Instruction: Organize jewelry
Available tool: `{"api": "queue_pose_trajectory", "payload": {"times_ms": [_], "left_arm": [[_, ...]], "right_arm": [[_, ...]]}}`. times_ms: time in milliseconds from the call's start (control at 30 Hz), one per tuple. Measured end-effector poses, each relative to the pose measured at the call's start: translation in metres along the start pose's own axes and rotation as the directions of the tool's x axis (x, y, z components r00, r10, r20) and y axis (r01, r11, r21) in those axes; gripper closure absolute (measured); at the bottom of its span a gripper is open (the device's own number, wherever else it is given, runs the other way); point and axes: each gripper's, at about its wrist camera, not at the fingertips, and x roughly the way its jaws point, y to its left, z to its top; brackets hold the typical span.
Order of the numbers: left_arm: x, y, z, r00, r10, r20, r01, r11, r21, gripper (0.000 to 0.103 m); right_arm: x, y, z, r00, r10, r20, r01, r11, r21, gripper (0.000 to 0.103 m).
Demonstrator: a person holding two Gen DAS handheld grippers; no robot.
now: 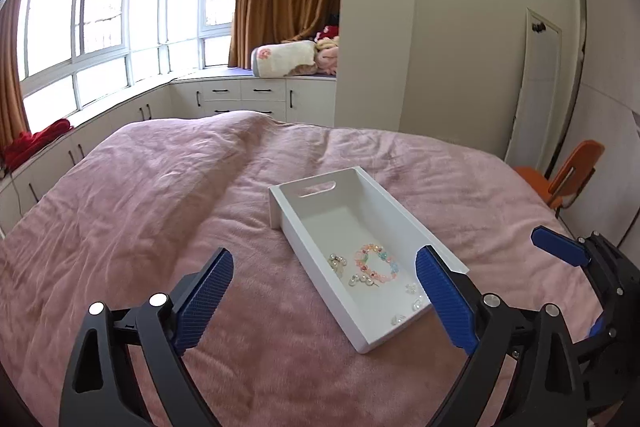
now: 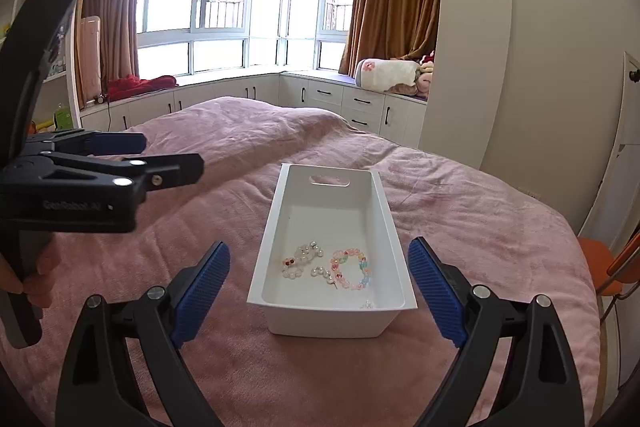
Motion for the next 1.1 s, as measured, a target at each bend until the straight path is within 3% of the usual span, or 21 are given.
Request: {"api": "queue_pose_trajectory", "payload": {"times_ms": [233,500,833,1100], "left_arm": [[-0.036,0.000,-0.030,0.996,0.085,0.022,-0.085,0.996,-0.011,0.009],[-0.035,-0.004,-0.056,0.983,0.181,0.009,-0.180,0.981,-0.067,0.003],[-0.012,-0.023,-0.082,0.971,0.239,-0.004,-0.239,0.971,-0.005,0.003],[-0.005,-0.022,-0.090,0.973,0.232,-0.016,-0.232,0.972,-0.024,0.003]], "right_arm": [[-0.019,0.007,-0.010,1.000,-0.011,0.020,0.011,1.000,-0.007,0.007],[-0.009,-0.007,-0.028,1.000,-0.016,0.007,0.015,0.999,0.048,0.007],[0.009,-0.013,-0.050,1.000,0.003,-0.015,-0.002,0.998,0.066,0.006],[0.011,-0.014,-0.055,1.000,0.005,-0.008,-0.005,0.997,0.073,0.006]]}}
